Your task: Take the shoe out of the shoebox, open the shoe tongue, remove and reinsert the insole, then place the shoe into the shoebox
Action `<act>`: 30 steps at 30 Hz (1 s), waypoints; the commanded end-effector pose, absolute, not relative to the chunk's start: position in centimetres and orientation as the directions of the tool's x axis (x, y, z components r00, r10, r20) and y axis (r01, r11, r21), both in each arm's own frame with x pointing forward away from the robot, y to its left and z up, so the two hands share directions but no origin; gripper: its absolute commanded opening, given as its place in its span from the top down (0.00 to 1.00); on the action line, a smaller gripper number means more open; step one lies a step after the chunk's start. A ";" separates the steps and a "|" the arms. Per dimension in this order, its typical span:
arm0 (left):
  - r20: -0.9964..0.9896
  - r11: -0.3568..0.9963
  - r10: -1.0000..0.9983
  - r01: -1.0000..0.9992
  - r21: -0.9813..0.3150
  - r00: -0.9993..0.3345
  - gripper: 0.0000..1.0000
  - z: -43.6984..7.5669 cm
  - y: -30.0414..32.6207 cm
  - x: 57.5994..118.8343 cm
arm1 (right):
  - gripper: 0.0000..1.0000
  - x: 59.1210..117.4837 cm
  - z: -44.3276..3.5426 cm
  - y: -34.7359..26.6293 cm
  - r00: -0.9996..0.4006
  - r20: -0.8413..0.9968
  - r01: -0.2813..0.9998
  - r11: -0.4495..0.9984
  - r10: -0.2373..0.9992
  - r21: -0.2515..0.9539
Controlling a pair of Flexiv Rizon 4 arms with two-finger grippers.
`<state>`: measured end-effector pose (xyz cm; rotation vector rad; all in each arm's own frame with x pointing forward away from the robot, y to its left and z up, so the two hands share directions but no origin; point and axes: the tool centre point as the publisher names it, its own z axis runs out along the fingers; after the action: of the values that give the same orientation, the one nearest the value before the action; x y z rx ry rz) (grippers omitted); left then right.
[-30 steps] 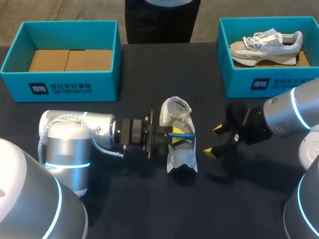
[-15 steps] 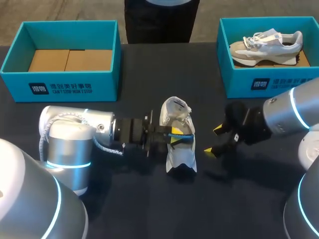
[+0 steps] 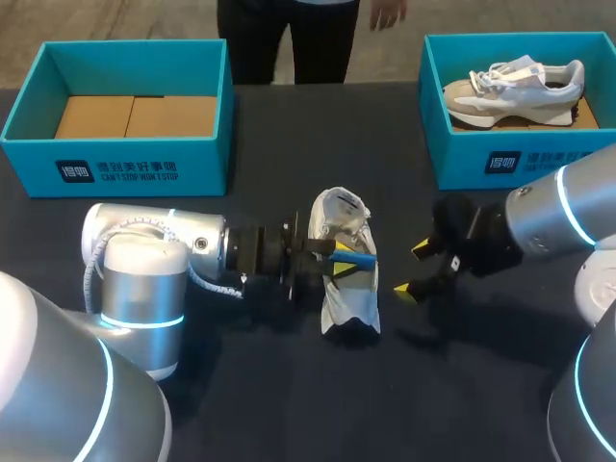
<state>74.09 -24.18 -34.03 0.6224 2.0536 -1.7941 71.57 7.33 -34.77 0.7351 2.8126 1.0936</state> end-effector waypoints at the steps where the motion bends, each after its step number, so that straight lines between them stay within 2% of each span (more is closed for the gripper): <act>1: -0.532 0.099 0.090 0.539 -0.837 -0.842 0.68 -33.4 -23.9 73.5 | 0.00 71.5 -34.7 7.5 -0.887 0.130 0.416 0.642 0.444 0.644; 6: -0.546 0.081 0.089 0.553 -0.829 -0.833 0.69 -32.4 -23.8 72.7 | 0.00 71.4 -34.7 7.6 -0.888 0.130 0.412 0.641 0.441 0.647; 11: -0.554 0.072 0.097 0.561 -0.824 -0.827 0.75 -31.7 -23.7 72.3 | 0.00 71.3 -34.7 7.6 -0.889 0.128 0.410 0.639 0.440 0.651; 14: -0.553 0.074 0.109 0.561 -0.824 -0.826 1.00 -31.7 -23.8 72.2 | 0.00 71.3 -34.7 7.6 -0.889 0.128 0.409 0.637 0.439 0.654; 30: -0.566 0.104 0.158 0.583 -0.806 -0.809 1.00 -34.0 -25.0 73.1 | 0.00 72.4 -33.7 7.6 -0.911 0.104 0.368 0.675 0.398 0.640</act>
<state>72.72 -24.37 -33.64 0.7116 2.0341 -1.7618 71.83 7.34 -34.24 0.6535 2.8106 1.0941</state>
